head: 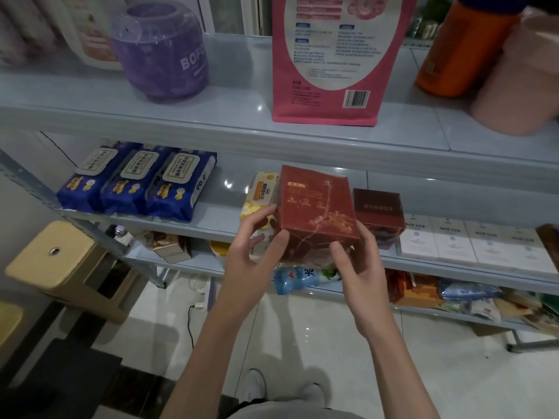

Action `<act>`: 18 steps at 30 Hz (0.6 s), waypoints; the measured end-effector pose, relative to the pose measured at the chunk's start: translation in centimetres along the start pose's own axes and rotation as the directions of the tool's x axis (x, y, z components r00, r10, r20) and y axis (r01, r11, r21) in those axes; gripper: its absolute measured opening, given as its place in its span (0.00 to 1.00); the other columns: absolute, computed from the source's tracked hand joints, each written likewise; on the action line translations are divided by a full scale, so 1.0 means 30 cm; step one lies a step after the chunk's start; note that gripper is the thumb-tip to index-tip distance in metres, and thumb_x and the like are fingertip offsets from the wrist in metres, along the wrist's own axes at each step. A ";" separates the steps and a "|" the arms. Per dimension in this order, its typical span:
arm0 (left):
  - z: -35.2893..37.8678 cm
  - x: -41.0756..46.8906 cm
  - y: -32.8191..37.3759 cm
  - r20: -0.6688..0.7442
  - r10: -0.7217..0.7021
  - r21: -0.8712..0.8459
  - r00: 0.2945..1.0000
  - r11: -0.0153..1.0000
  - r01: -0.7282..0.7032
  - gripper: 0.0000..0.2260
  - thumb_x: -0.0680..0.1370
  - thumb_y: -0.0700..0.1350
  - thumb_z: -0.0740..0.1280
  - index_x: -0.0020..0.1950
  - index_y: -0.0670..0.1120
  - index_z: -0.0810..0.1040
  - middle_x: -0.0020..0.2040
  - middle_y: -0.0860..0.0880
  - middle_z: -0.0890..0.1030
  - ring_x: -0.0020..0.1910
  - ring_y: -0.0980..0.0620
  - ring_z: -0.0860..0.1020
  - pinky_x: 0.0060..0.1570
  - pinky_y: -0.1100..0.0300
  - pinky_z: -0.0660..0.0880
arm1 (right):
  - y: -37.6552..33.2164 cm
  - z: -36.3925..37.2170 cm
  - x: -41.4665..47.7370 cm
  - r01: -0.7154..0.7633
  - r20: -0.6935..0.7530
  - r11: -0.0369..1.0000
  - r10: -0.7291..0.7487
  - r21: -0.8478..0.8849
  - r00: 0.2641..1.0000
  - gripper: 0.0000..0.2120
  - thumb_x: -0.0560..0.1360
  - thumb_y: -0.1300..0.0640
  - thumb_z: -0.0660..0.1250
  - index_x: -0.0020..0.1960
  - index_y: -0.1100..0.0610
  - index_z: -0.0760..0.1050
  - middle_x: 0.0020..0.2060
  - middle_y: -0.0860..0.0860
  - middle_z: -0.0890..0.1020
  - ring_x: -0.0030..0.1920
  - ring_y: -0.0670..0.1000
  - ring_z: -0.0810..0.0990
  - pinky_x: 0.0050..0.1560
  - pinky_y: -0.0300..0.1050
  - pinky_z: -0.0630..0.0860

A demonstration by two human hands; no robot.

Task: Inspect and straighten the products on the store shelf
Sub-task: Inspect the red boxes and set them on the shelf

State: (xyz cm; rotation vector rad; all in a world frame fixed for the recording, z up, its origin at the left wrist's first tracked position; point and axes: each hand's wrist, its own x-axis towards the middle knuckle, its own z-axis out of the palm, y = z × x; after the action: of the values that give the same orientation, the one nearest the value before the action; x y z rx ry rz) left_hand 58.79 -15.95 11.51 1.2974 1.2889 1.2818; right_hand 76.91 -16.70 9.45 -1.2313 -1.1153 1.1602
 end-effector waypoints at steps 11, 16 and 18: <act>0.014 -0.003 0.010 0.019 0.025 0.074 1.000 0.997 -0.026 0.21 0.76 0.55 0.68 0.70 0.62 0.72 0.70 0.53 0.70 0.65 0.48 0.76 0.49 0.66 0.81 | -0.002 -0.001 -0.006 -0.069 -0.026 0.997 0.070 0.034 0.997 0.16 0.81 0.42 0.60 0.67 0.36 0.72 0.60 0.32 0.81 0.63 0.37 0.79 0.61 0.37 0.79; 0.016 -0.003 -0.002 0.003 0.007 0.006 1.000 1.000 -0.007 0.24 0.79 0.57 0.70 0.73 0.55 0.70 0.69 0.54 0.76 0.67 0.53 0.76 0.52 0.62 0.81 | 0.002 -0.004 -0.007 -0.056 0.009 0.996 0.055 0.066 0.998 0.21 0.79 0.45 0.65 0.70 0.32 0.71 0.70 0.41 0.77 0.69 0.43 0.76 0.64 0.43 0.79; 0.016 -0.004 -0.013 -0.015 -0.043 -0.051 0.999 0.998 0.043 0.28 0.74 0.62 0.71 0.72 0.57 0.69 0.67 0.55 0.78 0.66 0.53 0.78 0.56 0.55 0.82 | -0.005 -0.003 -0.011 -0.006 0.020 1.000 0.005 0.031 1.000 0.23 0.78 0.47 0.68 0.70 0.29 0.71 0.72 0.43 0.75 0.70 0.42 0.75 0.63 0.44 0.80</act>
State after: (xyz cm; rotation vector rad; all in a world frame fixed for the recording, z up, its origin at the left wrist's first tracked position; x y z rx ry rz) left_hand 59.25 -16.02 11.09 1.2199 1.2802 1.2889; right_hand 76.99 -17.03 9.61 -1.2023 -1.1059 1.1923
